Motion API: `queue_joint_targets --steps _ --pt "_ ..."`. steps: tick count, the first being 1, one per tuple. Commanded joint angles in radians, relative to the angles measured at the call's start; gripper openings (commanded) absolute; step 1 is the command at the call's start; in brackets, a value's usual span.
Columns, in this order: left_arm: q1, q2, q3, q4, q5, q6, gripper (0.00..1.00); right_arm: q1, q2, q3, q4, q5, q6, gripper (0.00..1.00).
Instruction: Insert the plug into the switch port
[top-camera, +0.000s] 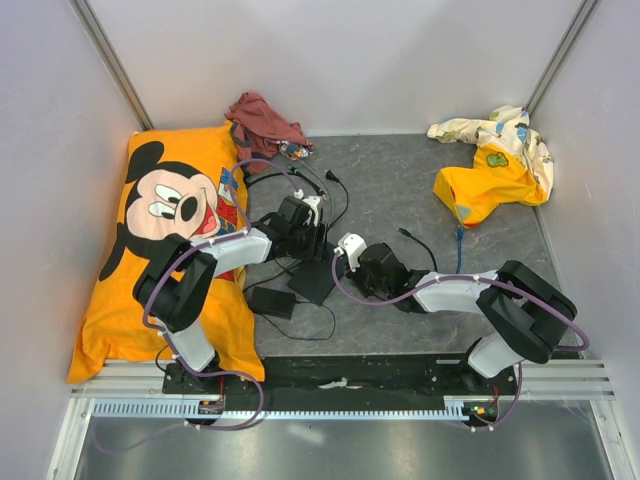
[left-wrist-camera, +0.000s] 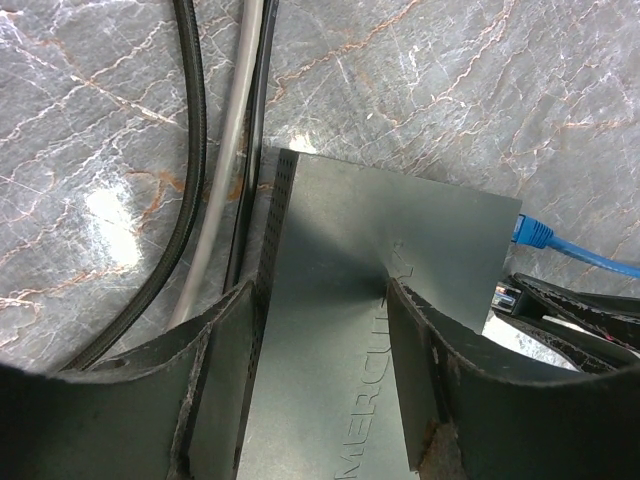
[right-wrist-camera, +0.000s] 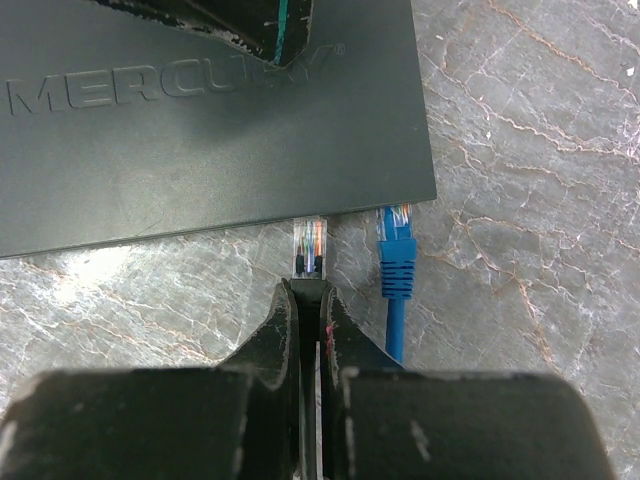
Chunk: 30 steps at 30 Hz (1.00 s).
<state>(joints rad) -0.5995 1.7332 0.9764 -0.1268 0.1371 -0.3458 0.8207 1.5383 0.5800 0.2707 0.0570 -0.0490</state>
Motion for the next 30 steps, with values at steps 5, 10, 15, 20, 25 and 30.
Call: queue_joint_targets --steps 5,10,15,20,25,30 --pt "0.000 0.032 0.030 0.003 0.045 0.042 0.61 -0.002 0.022 0.041 0.058 -0.019 -0.005 0.00" --pt "0.000 0.028 0.025 0.010 0.047 0.037 0.61 -0.003 0.051 0.070 0.036 -0.039 0.003 0.00" --pt "0.000 0.031 0.024 0.015 0.070 0.044 0.61 -0.003 0.030 0.055 0.068 -0.032 0.006 0.00" --pt "-0.005 0.040 0.024 0.019 0.127 0.033 0.61 -0.002 0.034 0.064 0.093 -0.033 0.009 0.00" --pt "-0.019 0.043 -0.011 0.058 0.196 -0.010 0.61 -0.002 0.028 0.037 0.234 -0.042 0.035 0.00" --pt "-0.034 0.055 -0.024 0.075 0.259 -0.035 0.60 -0.002 0.083 -0.009 0.412 -0.054 0.009 0.00"
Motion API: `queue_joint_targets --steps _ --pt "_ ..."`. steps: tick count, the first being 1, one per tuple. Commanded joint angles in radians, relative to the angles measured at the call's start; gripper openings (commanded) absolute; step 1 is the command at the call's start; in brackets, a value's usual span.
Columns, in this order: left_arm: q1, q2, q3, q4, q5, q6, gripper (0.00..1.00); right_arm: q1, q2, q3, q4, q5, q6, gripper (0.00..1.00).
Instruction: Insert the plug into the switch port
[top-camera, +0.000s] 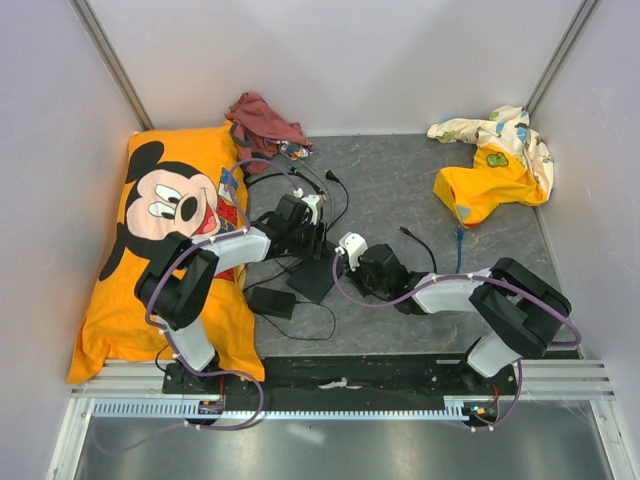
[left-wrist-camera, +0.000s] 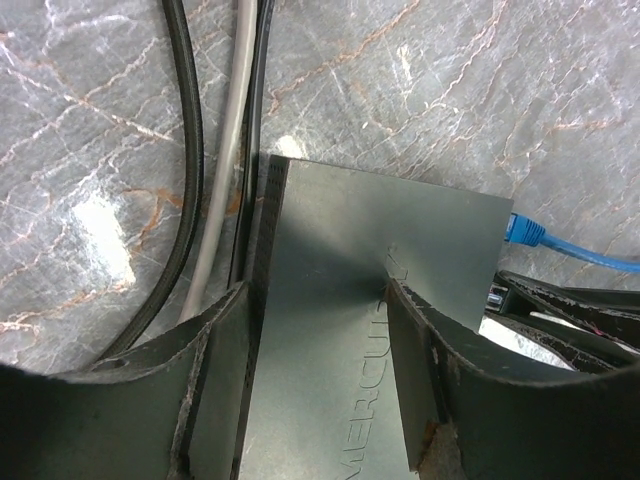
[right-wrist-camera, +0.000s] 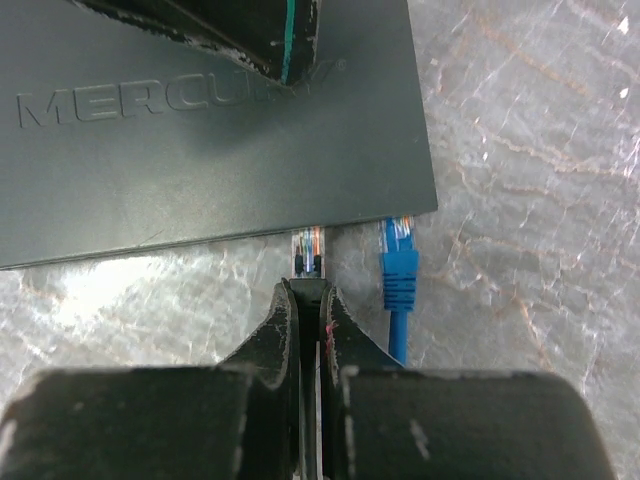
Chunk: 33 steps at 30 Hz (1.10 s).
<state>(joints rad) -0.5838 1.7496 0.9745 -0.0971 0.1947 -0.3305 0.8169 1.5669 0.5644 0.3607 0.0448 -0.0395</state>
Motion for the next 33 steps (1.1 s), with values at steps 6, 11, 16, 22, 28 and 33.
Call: queue_joint_targets --steps 6,11,16,22,28,33 --pt "-0.080 0.042 -0.025 0.045 0.242 -0.051 0.60 0.002 0.085 0.028 0.357 -0.079 -0.003 0.00" --pt "-0.102 0.047 -0.042 0.051 0.267 -0.090 0.60 0.002 0.084 0.068 0.359 0.013 0.012 0.00" --pt "-0.129 0.050 -0.075 0.097 0.307 -0.169 0.60 0.002 0.090 0.091 0.411 0.070 0.036 0.00" --pt "-0.189 0.064 -0.074 0.162 0.367 -0.219 0.59 0.002 0.114 0.141 0.414 0.038 0.027 0.00" --pt "-0.174 -0.015 -0.086 0.103 0.197 -0.187 0.60 0.002 0.039 0.112 0.232 0.040 0.036 0.06" --pt "-0.119 -0.047 0.012 -0.035 -0.017 -0.068 0.62 0.002 -0.099 0.034 -0.061 0.000 0.108 0.33"
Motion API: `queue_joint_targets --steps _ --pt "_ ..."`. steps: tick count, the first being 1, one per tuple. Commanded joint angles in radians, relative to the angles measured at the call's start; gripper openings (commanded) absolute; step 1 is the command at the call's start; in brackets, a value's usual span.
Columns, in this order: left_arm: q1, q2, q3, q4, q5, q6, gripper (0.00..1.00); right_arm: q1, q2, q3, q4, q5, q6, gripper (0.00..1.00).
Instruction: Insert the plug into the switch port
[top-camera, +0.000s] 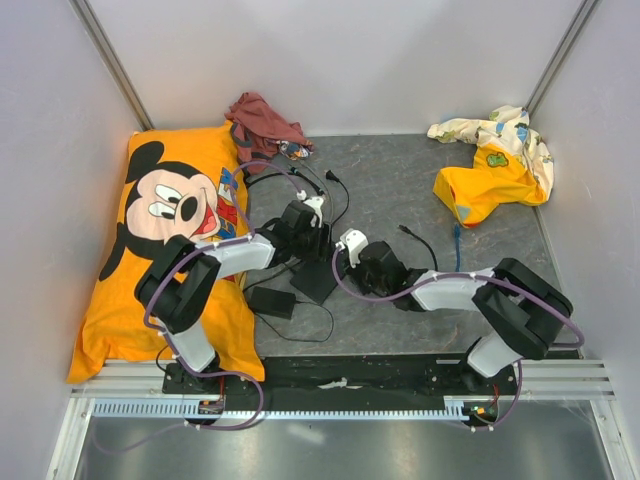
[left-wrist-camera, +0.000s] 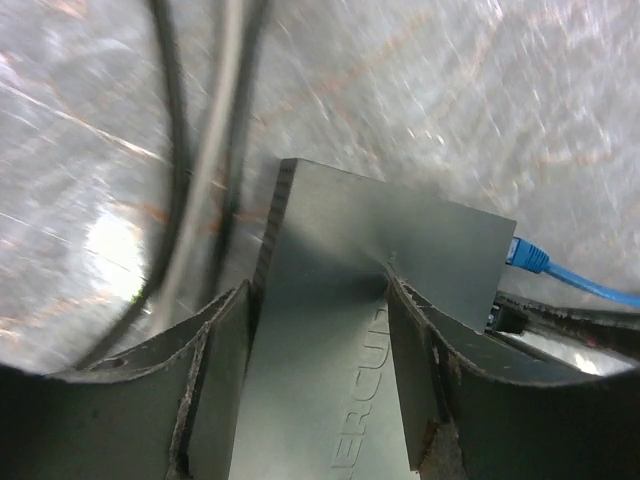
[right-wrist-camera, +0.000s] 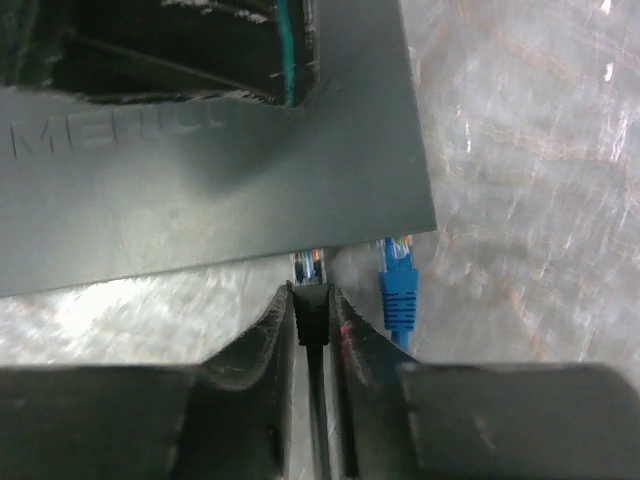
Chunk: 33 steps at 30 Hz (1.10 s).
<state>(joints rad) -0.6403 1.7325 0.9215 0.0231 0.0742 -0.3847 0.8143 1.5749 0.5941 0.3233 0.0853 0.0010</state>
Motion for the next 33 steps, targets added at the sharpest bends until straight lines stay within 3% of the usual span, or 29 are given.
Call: queue_joint_targets --steps 1,6,11,12,18,19,23,27,33 --pt "-0.056 -0.033 0.083 -0.160 0.098 -0.011 0.62 0.005 -0.122 -0.005 -0.052 -0.039 0.076 0.37" --pt "-0.013 -0.115 0.123 -0.193 0.039 0.007 0.63 0.003 -0.234 0.036 -0.222 0.036 0.076 0.60" --pt "0.048 -0.264 0.139 -0.277 -0.045 0.006 0.64 -0.032 -0.222 0.199 -0.288 0.028 -0.031 0.70" --pt "0.059 -0.325 0.139 -0.294 -0.059 0.006 0.69 -0.044 -0.190 0.220 -0.288 -0.008 -0.056 0.71" --pt "0.131 -0.533 0.161 -0.437 -0.149 0.053 0.85 -0.125 0.008 0.432 -0.305 -0.195 -0.219 0.72" --pt "0.137 -0.592 0.165 -0.445 -0.163 0.093 0.88 -0.133 0.037 0.485 -0.314 -0.281 -0.252 0.72" --pt "0.142 -0.724 0.143 -0.454 -0.272 0.197 0.99 -0.144 0.216 0.633 -0.404 -0.404 -0.474 0.71" --pt "0.143 -0.807 0.036 -0.378 -0.355 0.286 0.99 -0.144 0.355 0.821 -0.556 -0.498 -0.585 0.66" --pt "0.171 -0.806 -0.018 -0.325 -0.349 0.294 0.99 -0.144 0.488 0.935 -0.607 -0.552 -0.634 0.60"
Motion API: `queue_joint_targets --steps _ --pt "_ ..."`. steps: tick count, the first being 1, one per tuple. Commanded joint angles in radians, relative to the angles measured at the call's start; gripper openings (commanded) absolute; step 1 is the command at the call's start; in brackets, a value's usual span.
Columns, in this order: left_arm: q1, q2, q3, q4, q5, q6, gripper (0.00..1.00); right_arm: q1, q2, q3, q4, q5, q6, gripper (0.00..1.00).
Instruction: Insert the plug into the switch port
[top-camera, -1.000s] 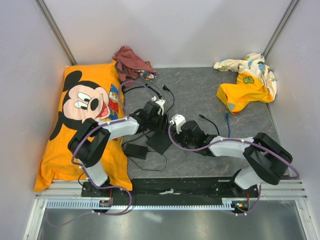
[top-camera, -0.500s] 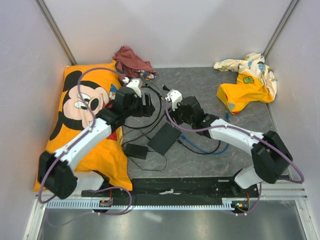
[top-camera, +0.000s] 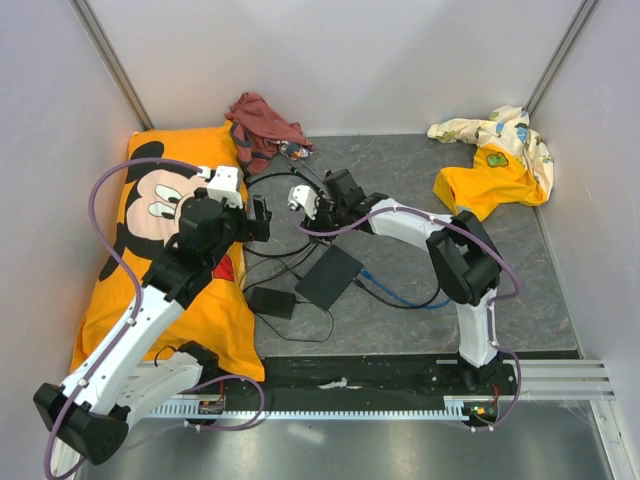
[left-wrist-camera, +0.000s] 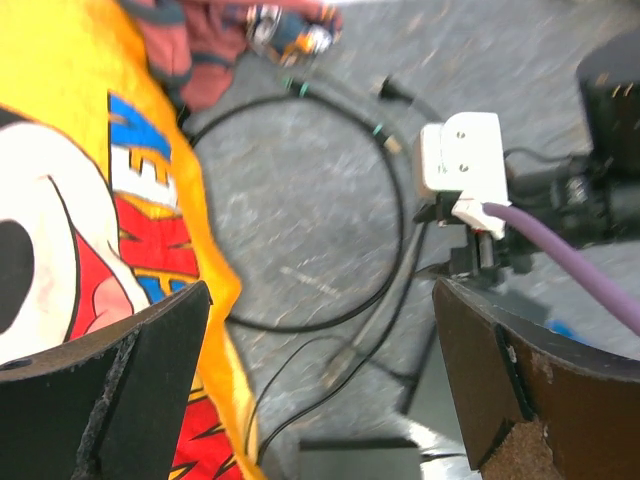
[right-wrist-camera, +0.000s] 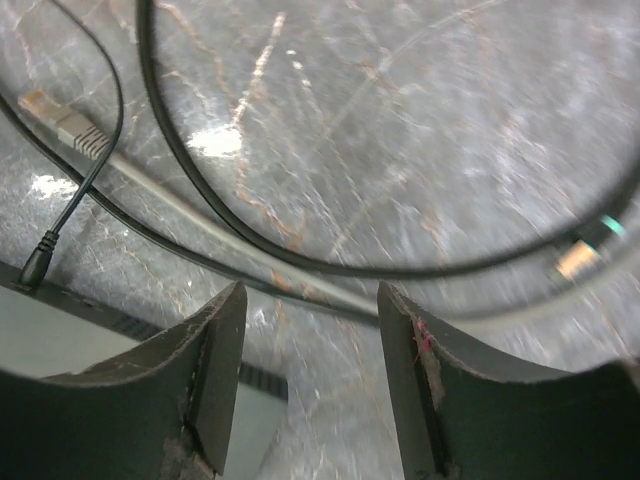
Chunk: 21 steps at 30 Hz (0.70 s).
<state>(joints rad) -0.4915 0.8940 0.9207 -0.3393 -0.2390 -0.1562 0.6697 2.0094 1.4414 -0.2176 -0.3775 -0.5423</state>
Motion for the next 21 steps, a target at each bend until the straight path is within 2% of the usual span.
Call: queue_joint_targets --steps 1,6,14,21 --pt "0.024 0.037 -0.017 0.034 -0.039 0.079 0.99 0.001 0.067 0.094 -0.066 -0.080 -0.093 0.60" --pt "0.034 0.042 -0.017 0.026 -0.057 0.093 0.99 0.002 0.152 0.169 -0.117 -0.075 -0.107 0.58" --pt "0.039 0.037 -0.023 0.029 -0.057 0.103 0.99 0.002 0.215 0.182 -0.178 -0.057 -0.123 0.59" --pt "0.044 0.043 -0.026 0.028 -0.051 0.103 0.99 0.004 0.252 0.223 -0.259 0.077 -0.139 0.56"
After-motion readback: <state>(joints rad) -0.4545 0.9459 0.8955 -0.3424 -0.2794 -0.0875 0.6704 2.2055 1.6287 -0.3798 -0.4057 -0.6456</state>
